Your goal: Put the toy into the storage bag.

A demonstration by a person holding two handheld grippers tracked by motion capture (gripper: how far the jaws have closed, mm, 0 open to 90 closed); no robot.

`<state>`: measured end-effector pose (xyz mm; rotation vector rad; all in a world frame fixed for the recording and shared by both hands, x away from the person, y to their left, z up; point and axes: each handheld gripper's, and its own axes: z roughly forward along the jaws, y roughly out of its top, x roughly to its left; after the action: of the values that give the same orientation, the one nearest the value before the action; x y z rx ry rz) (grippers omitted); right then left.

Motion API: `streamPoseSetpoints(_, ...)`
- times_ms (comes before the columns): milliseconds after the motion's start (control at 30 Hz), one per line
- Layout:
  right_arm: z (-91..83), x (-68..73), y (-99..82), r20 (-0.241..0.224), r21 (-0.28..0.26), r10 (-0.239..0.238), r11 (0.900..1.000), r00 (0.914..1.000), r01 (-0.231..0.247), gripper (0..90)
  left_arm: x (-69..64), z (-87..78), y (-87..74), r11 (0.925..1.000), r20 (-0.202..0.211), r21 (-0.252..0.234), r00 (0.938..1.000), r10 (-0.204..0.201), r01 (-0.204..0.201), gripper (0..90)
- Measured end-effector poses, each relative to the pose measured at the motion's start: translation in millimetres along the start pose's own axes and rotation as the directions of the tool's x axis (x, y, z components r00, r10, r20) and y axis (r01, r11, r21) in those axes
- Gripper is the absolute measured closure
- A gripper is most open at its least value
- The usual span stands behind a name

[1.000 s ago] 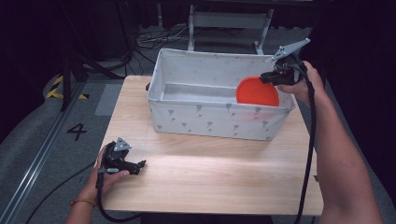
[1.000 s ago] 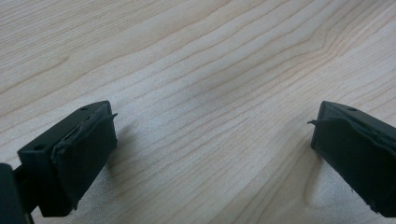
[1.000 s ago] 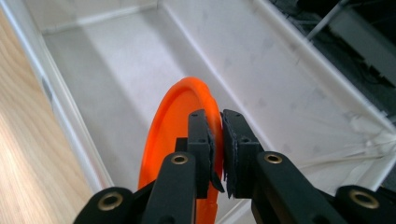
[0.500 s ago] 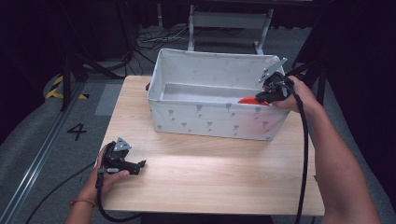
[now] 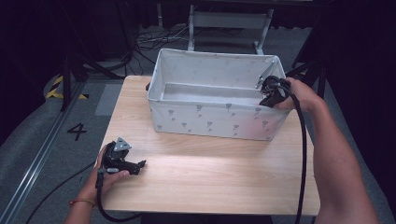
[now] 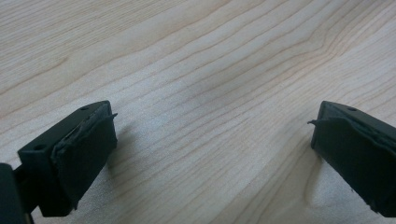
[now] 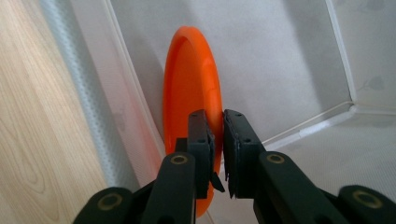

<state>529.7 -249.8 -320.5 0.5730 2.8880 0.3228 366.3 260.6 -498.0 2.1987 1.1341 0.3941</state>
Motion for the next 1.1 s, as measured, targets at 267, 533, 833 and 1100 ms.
streamPoseSetpoints(267, -2.3, -0.7, -4.8, 0.019, -0.036, 0.06, 0.9976, 0.9981, -0.059, 73.2, 0.8, 0.1, 0.4, 1.0, 0.0, -0.001, 1.0, 0.01, -0.01, 0.5)
streamPoseSetpoints(533, -3.1, -1.4, -14.6, 0.055, -0.15, 0.151, 0.9785, 0.9869, -0.142, 64.3, 0.9, 0.1, 0.4, 1.0, 0.001, 0.0, 1.0, 0.01, -0.01, 0.5)
streamPoseSetpoints(833, -5.8, -2.4, -15.6, 0.098, -0.25, 0.219, 0.9496, 0.9707, -0.189, 55.6, 0.9, 0.1, 0.3, 0.9999, 0.0, -0.001, 0.9999, 0.011, -0.011, 0.5)
streamPoseSetpoints(1100, -11.3, -3.4, -16.4, 0.12, -0.316, 0.325, 0.9083, 0.9381, -0.274, 40.1, 0.3, -0.3, -0.3, 1.0, 0.001, 0.001, 1.0, 0.004, -0.004, 0.5)
